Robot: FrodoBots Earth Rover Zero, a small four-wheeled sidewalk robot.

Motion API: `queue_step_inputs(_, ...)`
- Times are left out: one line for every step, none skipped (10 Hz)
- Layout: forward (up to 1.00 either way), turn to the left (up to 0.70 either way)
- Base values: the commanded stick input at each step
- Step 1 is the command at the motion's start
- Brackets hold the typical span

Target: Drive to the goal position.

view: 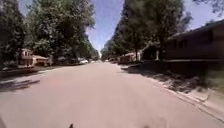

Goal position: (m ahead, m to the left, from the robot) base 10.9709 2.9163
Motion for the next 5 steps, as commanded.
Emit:
queue_step_inputs(0.7, 0.0)
queue_step_inputs(0.7, 0.0)
queue_step_inputs(0.7, 0.0)
queue_step_inputs(0.7, 0.0)
queue_step_inputs(0.7, 0.0)
